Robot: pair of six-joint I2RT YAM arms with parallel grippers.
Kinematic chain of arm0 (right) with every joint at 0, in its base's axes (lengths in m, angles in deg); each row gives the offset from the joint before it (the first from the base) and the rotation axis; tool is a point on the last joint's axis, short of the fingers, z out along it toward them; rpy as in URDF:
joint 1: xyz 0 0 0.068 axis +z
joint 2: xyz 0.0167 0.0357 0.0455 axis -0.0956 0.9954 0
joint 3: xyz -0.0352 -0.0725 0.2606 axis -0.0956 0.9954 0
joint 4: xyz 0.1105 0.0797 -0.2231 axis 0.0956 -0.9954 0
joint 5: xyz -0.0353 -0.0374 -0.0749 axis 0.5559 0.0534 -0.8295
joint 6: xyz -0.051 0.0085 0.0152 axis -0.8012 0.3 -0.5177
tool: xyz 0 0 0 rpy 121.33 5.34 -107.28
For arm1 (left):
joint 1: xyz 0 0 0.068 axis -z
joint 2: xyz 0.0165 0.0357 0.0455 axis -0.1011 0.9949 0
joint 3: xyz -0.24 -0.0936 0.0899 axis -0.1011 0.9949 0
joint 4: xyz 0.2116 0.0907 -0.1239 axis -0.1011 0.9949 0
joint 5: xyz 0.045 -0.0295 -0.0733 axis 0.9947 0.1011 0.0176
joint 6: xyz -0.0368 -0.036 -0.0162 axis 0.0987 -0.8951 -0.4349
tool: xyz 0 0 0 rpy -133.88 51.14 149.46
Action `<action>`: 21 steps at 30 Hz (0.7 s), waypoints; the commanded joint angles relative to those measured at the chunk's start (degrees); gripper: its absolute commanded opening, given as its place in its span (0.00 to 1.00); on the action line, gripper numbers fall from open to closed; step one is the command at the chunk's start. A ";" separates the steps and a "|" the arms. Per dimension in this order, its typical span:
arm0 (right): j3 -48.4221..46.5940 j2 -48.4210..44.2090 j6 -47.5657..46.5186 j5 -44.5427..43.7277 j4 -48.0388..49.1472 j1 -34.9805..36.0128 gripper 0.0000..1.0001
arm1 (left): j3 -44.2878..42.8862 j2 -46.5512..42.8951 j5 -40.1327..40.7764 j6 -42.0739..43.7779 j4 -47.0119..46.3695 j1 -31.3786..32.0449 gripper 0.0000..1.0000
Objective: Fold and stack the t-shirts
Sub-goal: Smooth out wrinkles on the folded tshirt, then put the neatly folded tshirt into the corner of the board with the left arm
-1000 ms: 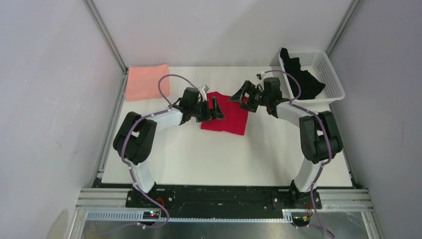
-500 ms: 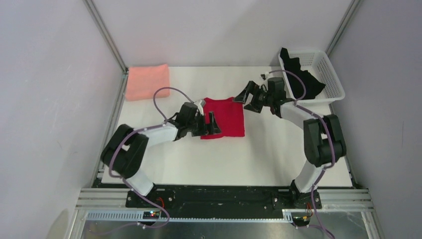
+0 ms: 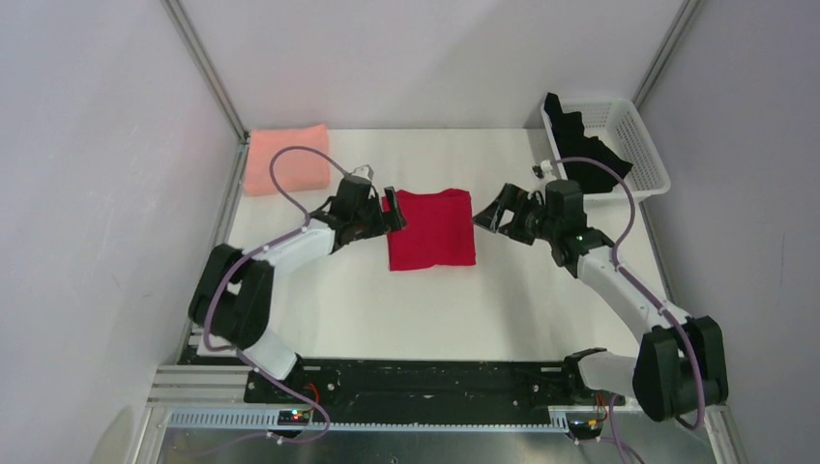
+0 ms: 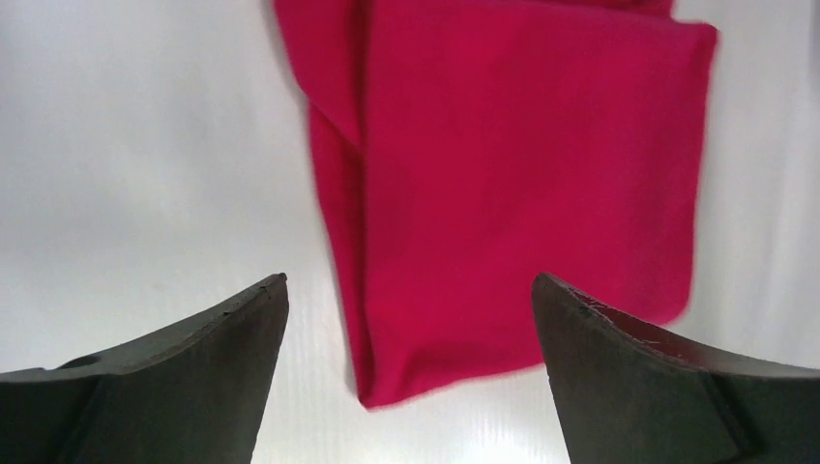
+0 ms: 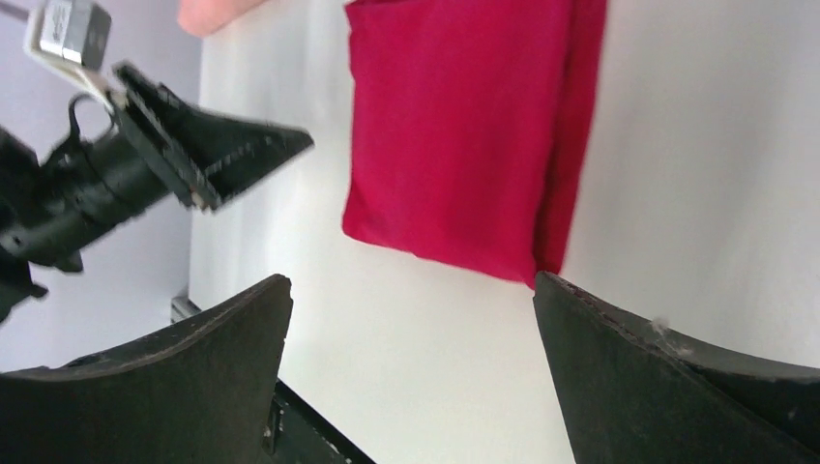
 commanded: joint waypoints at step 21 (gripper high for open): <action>8.33 -24.97 -6.79 -15.75 -18.51 -6.17 0.99 | -20.91 25.23 14.81 2.60 12.20 6.64 0.02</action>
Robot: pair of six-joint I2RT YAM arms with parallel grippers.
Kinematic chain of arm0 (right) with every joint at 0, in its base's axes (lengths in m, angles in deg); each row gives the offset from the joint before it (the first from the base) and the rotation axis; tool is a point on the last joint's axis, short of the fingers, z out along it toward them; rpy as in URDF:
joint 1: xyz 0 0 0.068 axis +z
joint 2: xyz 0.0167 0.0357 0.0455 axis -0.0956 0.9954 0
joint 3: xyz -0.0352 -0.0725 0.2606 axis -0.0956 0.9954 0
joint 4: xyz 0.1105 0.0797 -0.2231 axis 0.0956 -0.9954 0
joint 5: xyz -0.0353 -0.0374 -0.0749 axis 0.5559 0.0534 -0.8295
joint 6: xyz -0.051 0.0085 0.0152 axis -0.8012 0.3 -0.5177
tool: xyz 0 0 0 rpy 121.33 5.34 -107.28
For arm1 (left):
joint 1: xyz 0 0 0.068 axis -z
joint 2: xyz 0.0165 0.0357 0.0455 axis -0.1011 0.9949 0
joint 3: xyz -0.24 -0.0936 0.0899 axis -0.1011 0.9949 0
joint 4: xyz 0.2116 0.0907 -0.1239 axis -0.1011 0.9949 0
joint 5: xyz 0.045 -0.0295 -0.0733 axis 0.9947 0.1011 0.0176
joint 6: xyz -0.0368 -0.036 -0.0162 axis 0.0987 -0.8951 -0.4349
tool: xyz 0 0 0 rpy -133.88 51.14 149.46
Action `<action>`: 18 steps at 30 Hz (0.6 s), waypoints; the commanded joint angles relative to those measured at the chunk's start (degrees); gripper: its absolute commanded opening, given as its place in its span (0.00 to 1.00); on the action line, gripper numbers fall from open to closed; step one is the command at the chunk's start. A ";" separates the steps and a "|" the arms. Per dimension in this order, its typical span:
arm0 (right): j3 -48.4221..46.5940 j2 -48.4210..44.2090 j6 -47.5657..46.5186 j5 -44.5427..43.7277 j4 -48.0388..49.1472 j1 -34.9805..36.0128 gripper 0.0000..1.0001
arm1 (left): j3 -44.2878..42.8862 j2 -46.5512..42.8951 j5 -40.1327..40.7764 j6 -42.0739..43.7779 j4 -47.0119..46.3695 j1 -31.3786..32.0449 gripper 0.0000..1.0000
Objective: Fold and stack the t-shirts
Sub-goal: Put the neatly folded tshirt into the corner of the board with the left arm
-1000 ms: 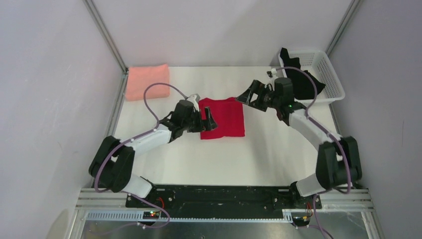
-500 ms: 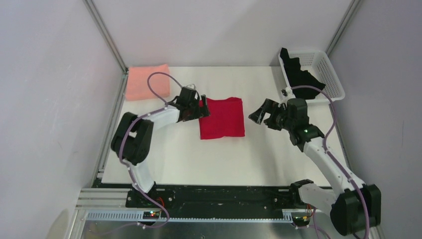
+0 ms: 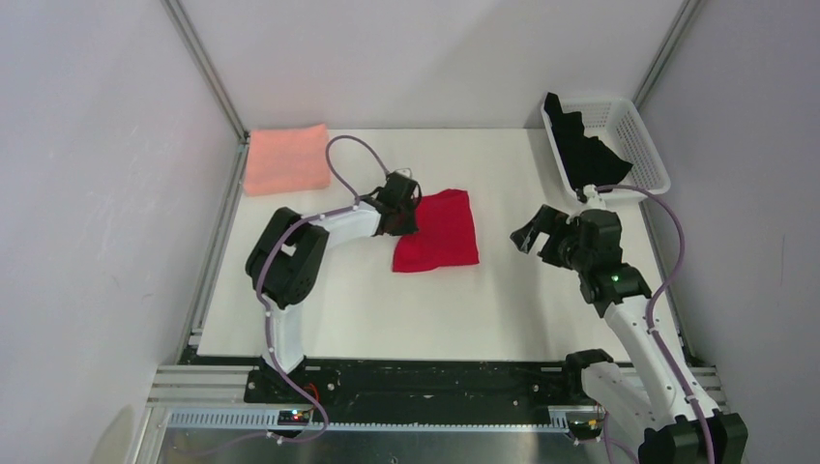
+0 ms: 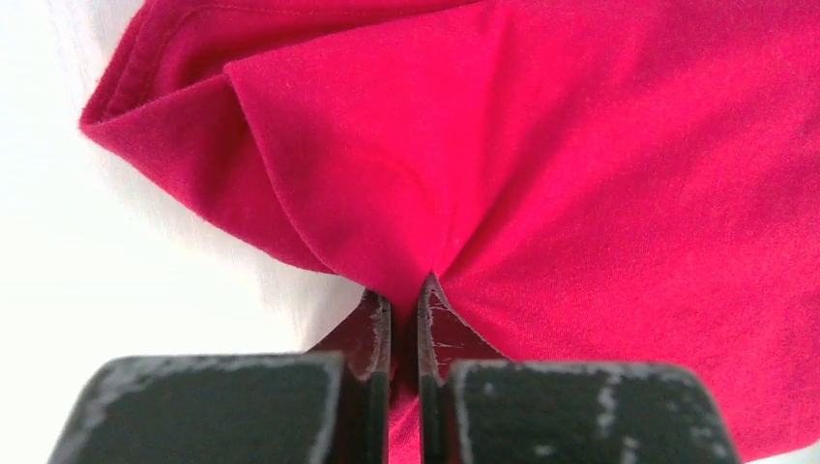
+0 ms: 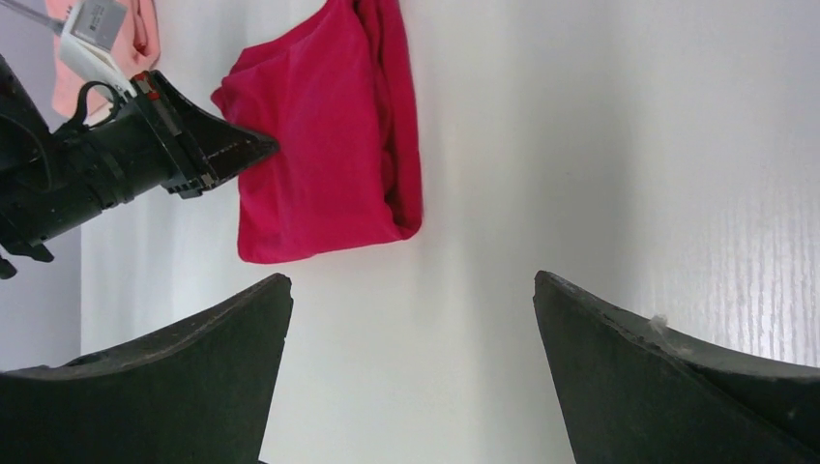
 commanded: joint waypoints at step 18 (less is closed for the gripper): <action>3.45 -2.94 -5.73 -2.62 2.49 -1.07 0.99 | -16.50 1.17 32.46 23.76 9.16 -5.54 0.00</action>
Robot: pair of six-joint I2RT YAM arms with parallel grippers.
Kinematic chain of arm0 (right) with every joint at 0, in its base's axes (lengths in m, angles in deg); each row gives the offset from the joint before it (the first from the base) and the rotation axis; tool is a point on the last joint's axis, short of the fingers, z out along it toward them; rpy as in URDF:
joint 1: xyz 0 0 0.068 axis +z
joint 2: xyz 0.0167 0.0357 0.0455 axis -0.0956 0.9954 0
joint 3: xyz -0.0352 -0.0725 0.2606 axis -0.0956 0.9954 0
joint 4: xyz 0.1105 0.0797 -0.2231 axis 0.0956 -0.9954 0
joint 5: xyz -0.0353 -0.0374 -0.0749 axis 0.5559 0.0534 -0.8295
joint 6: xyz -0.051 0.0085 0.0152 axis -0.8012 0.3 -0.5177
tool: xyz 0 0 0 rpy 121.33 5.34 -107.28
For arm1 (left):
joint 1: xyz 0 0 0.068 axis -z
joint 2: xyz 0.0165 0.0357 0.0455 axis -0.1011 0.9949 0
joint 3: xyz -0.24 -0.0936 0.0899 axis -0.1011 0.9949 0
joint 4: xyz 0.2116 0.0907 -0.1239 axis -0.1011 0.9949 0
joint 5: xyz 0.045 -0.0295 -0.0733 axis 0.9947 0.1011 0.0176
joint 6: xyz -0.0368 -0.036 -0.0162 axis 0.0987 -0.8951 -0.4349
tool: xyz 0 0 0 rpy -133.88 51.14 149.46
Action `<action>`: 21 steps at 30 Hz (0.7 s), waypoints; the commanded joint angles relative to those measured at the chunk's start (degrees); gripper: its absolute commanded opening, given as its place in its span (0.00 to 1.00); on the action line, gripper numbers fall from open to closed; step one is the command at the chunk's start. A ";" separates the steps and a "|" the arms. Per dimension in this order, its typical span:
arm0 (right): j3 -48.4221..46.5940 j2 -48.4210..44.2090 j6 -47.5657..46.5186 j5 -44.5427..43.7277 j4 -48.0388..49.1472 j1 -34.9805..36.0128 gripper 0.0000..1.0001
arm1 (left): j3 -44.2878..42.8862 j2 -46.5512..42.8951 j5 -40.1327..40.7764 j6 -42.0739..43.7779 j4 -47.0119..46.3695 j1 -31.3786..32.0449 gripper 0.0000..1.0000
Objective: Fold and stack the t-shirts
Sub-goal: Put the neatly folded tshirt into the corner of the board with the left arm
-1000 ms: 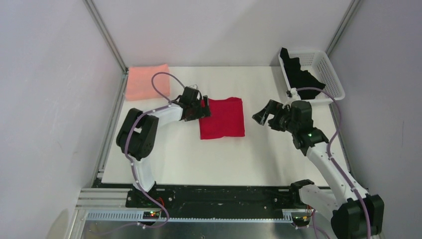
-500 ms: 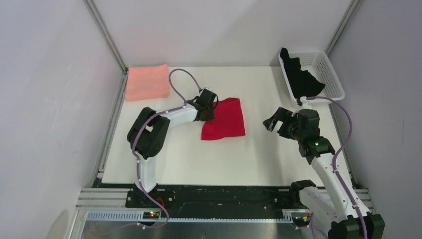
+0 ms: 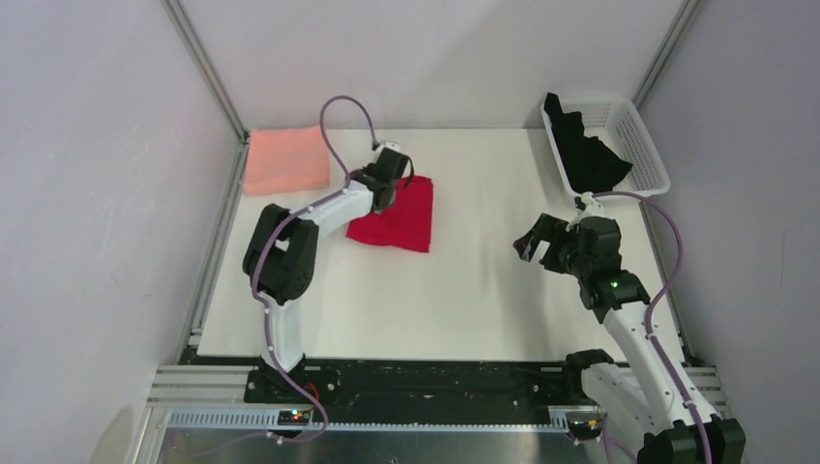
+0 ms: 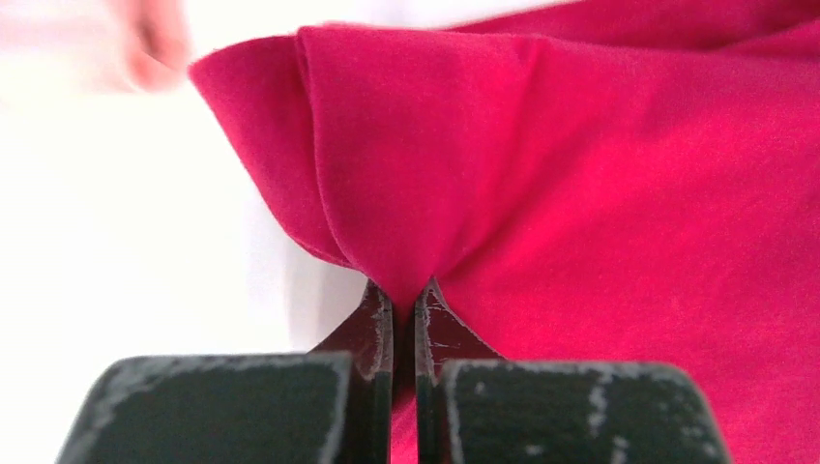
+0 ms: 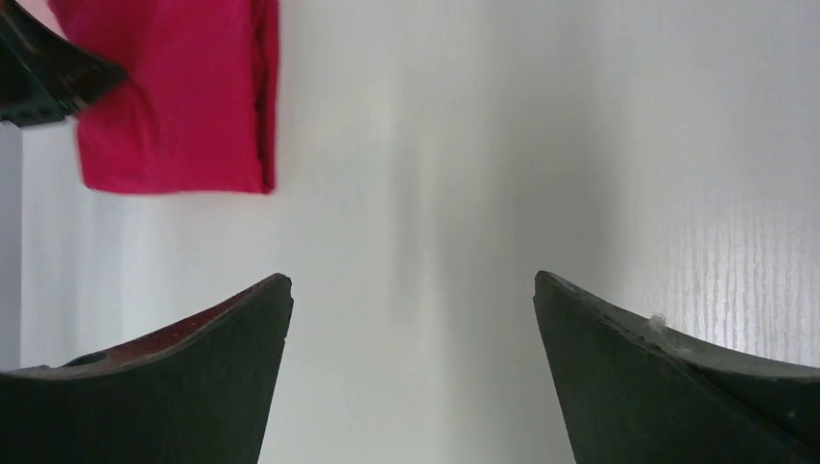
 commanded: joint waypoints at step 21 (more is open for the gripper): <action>1.95 5.69 -3.64 -4.09 7.89 -0.64 1.00 | -31.85 11.11 1.88 38.31 -4.44 -16.69 0.00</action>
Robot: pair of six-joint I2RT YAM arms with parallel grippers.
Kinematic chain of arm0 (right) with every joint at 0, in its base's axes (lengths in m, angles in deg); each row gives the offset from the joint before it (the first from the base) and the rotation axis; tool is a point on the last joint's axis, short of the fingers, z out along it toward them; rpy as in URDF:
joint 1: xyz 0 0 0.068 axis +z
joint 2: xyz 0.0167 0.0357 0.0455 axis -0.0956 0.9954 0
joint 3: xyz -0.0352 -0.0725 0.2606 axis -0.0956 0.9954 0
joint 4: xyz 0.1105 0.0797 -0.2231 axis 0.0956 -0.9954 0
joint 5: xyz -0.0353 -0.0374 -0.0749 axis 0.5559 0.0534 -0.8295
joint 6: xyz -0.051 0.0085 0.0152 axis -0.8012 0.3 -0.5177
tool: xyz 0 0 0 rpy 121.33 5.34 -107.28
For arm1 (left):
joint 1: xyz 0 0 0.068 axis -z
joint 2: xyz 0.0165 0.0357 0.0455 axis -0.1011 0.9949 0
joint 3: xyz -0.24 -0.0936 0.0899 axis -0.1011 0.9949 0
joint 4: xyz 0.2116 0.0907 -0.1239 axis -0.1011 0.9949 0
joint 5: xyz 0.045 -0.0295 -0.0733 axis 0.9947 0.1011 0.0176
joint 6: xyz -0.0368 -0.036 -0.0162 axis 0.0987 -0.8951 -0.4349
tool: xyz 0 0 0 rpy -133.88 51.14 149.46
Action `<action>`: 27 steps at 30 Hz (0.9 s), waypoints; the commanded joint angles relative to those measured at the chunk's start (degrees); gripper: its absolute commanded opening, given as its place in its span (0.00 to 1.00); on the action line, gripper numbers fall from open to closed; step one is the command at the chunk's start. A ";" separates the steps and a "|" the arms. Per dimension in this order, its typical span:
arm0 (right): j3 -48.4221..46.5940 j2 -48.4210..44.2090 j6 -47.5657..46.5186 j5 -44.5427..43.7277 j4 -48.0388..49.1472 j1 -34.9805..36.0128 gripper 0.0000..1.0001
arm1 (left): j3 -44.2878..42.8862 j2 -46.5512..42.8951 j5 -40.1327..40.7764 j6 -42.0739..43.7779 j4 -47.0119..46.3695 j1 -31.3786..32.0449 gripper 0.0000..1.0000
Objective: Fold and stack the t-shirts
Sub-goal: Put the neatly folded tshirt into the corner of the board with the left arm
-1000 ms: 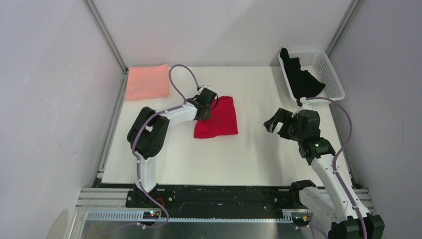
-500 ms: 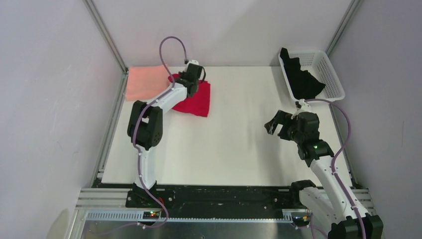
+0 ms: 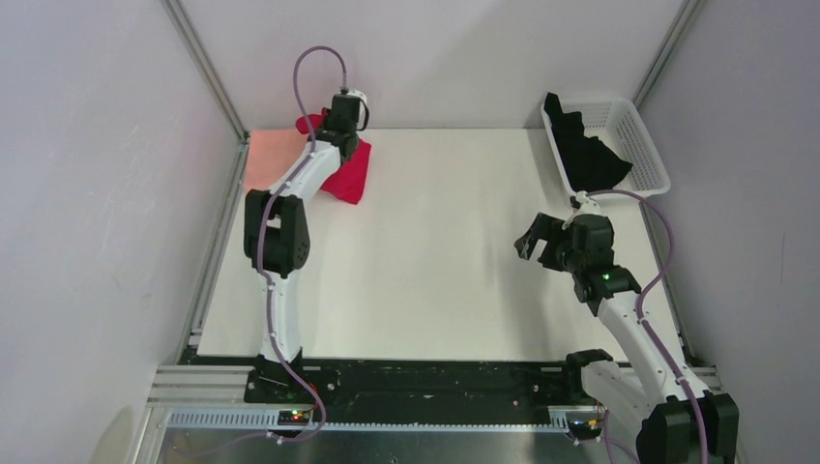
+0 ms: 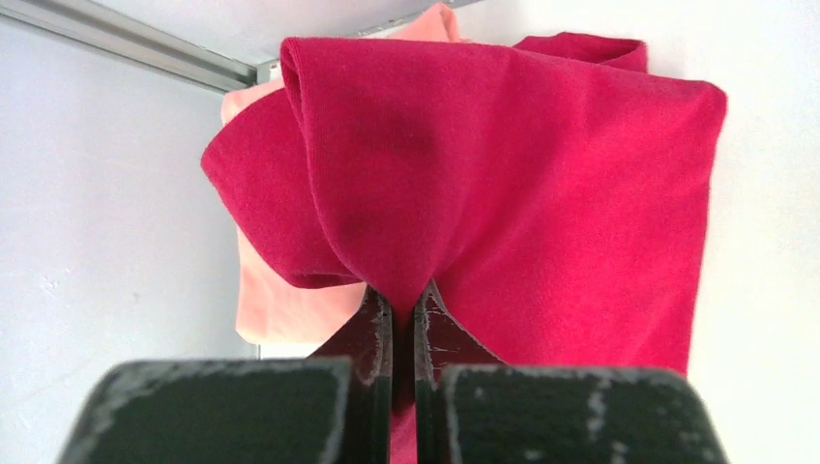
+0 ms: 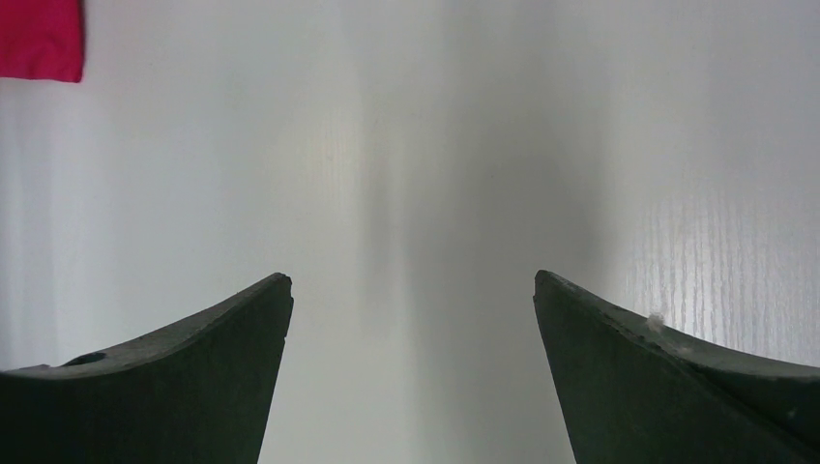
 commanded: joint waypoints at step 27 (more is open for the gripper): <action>0.11 2.58 -1.04 -2.44 3.21 -0.68 1.00 | -7.00 -7.53 -7.65 6.03 -2.84 -5.59 0.00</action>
